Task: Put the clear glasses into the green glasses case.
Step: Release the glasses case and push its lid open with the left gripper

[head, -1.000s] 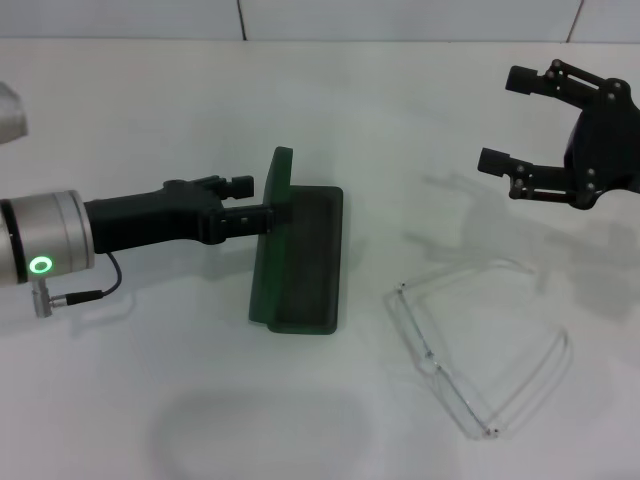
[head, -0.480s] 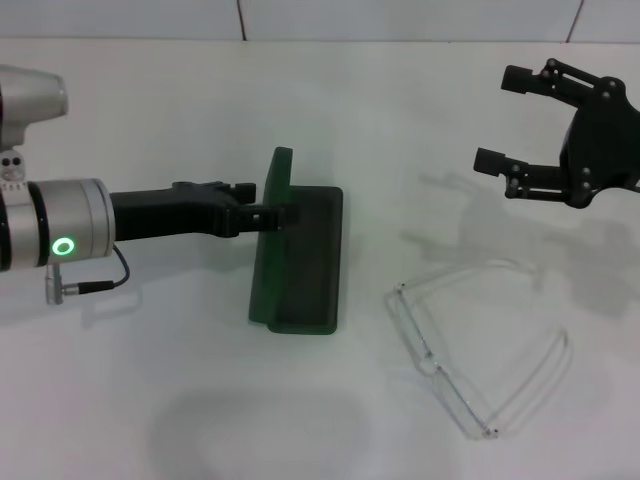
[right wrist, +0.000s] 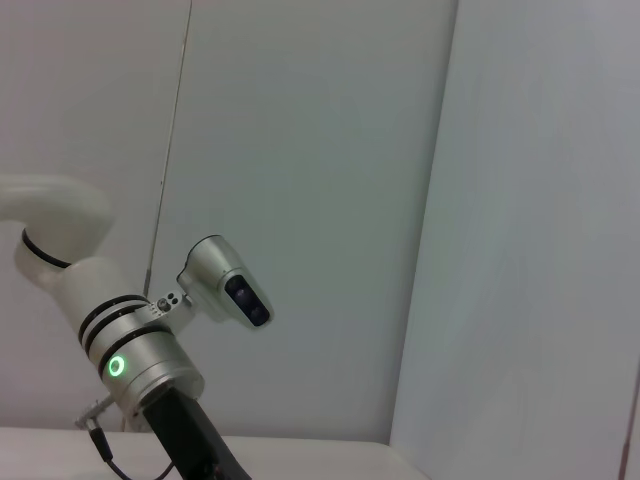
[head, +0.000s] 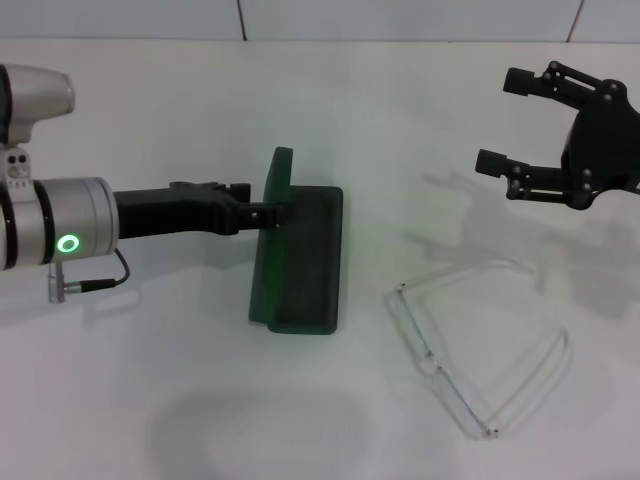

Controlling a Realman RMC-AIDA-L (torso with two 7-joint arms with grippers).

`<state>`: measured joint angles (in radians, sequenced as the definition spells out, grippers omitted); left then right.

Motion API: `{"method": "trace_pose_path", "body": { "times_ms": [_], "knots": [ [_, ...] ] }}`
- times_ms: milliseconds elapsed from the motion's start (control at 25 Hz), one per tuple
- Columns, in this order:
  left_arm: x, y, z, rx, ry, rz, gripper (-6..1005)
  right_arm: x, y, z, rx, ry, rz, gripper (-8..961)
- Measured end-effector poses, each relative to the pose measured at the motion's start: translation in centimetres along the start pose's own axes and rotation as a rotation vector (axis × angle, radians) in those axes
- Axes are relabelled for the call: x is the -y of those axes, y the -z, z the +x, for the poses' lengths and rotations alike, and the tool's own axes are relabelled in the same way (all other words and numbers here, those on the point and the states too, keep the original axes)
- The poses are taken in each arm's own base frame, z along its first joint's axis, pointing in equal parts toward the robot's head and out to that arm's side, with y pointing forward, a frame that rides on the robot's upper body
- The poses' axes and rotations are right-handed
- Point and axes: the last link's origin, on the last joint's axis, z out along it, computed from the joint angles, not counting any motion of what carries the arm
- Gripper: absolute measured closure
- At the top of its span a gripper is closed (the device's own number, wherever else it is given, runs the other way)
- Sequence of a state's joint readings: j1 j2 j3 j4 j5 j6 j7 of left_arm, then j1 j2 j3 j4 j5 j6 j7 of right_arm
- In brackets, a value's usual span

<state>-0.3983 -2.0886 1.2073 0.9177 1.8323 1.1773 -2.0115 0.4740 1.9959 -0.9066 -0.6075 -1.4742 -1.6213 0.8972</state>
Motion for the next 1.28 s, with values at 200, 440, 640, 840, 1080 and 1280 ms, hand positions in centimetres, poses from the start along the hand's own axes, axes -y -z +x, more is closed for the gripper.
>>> {"method": "trace_pose_path", "body": {
  "times_ms": [200,440,640,840,1080,1280],
  "knots": [
    [-0.5,-0.5,0.0,0.021,-0.003,-0.014,177,-0.1,0.0,0.0,0.0,-0.001,-0.001,94],
    [-0.6,-0.9,0.1,0.036,-0.004,0.0,187,-0.2,-0.2,0.0,0.004,-0.002,-0.006,93],
    [-0.2,-1.1,0.1,0.073,0.0,0.055,196,-0.3,-0.4,0.0,0.005,-0.002,-0.018,94],
    [-0.2,-1.1,0.0,0.083,0.003,0.061,205,-0.3,-0.5,0.0,0.003,-0.002,-0.021,94],
    [-0.1,-1.1,0.0,0.083,-0.001,0.064,215,-0.4,-0.7,0.0,0.0,0.0,-0.024,93],
    [0.0,-0.9,0.2,0.074,0.004,0.062,313,-0.3,-0.8,-0.1,0.0,0.014,-0.027,93]
  ]
}}
